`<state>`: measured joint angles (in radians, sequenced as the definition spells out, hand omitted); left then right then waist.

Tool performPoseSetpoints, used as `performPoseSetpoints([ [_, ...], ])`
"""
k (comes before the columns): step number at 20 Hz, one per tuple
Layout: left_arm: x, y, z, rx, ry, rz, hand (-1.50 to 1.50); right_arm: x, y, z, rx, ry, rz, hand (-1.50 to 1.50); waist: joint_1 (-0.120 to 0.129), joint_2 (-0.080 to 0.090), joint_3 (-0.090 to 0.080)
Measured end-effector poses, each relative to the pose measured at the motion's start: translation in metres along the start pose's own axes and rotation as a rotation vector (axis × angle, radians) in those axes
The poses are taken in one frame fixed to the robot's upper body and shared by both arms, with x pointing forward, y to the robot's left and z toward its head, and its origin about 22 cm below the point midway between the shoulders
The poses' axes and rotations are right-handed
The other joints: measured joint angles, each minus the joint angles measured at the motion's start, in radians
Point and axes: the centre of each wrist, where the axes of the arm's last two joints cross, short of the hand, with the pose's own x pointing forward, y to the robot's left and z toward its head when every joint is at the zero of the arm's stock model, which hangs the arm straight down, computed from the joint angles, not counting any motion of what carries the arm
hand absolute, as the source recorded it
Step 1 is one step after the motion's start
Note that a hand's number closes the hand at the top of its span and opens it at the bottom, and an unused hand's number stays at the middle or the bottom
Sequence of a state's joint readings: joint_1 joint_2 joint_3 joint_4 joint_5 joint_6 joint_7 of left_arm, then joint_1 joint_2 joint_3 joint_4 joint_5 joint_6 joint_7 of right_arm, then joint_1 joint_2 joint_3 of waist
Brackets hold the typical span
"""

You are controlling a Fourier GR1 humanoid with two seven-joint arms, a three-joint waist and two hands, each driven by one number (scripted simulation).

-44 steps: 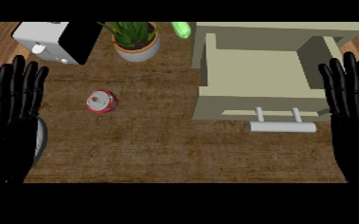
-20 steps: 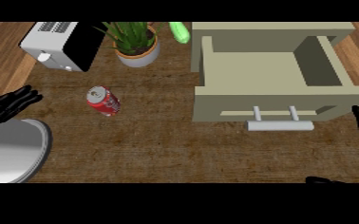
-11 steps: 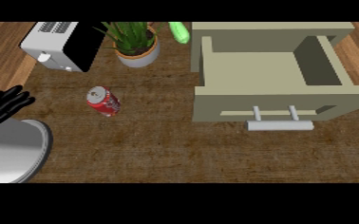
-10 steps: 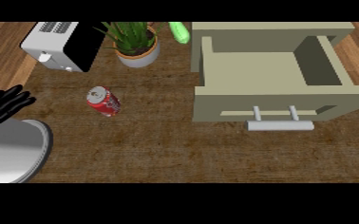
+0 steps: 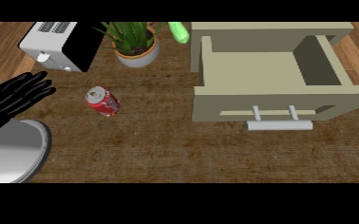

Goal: Pick up the can, place it into the drawer and close the drawer

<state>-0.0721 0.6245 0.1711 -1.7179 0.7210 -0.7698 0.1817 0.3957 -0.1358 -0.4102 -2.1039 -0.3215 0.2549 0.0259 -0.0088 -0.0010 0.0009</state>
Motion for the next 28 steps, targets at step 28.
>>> performPoseSetpoints([
  [28, -0.118, -0.004, -0.051, 0.107, 0.100, -0.017, -1.50, 0.021, -0.028, 0.021, 0.000, -0.002, -0.002, -1.50, -0.003, 0.002, -0.002],
])
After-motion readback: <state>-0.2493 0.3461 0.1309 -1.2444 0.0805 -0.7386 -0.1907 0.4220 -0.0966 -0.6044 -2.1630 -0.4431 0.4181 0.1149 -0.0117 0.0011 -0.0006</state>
